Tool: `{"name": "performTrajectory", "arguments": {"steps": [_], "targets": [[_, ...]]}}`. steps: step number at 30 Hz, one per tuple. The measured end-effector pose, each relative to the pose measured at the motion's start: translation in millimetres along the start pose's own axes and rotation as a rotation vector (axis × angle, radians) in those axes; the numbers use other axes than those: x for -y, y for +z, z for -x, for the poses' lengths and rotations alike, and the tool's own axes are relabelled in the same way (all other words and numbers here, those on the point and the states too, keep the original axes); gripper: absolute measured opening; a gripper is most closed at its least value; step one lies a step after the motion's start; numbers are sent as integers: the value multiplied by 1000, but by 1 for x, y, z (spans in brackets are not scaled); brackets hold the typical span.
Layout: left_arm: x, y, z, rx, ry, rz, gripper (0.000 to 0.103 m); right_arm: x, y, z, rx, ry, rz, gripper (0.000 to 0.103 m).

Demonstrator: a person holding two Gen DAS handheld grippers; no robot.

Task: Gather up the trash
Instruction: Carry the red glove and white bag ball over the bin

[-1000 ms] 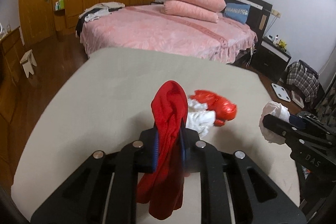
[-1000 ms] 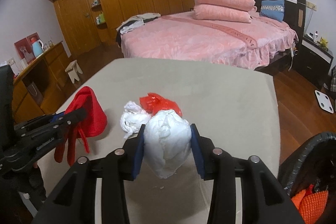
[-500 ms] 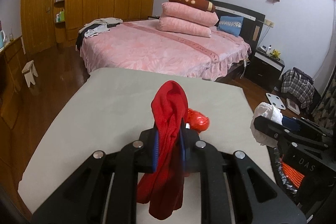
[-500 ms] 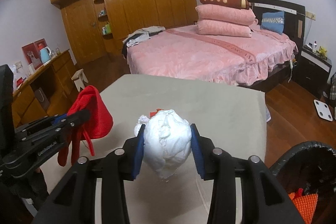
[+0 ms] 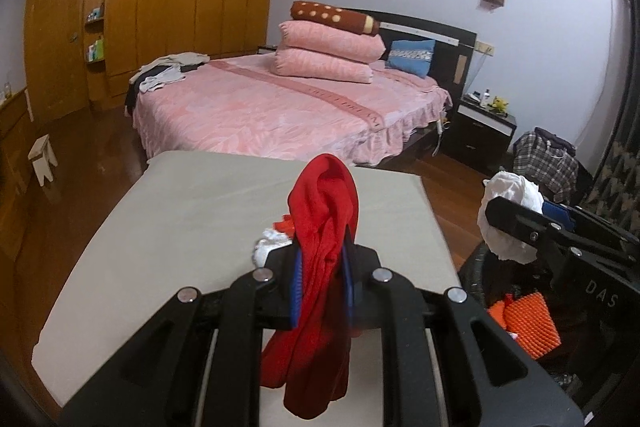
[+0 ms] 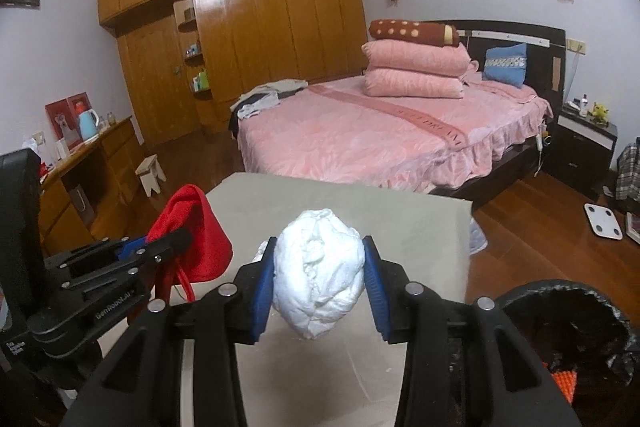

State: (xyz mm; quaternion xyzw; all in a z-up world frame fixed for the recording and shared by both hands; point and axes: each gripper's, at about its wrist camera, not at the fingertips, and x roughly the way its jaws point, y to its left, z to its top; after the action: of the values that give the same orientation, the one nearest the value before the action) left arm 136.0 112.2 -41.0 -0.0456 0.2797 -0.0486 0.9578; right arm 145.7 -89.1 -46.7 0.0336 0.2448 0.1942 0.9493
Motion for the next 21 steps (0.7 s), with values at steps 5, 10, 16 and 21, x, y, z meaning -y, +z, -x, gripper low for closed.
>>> {"name": "performTrajectory", "arguments": {"steps": [5,10,16,21], "targets": [[22,0,9,13,-30,-23,15,10,-1,21,22,-21,-8,41],[49,-5,16,22,-66,-56,15,29,-5,45,43,-56,-23,41],[80,-10,19,21,-116,-91,15,54,-12,69,61,-106,-50,41],[105,-11,18,25,-165,-121,15,76,-15,87,76,-154,-67,41]]}}
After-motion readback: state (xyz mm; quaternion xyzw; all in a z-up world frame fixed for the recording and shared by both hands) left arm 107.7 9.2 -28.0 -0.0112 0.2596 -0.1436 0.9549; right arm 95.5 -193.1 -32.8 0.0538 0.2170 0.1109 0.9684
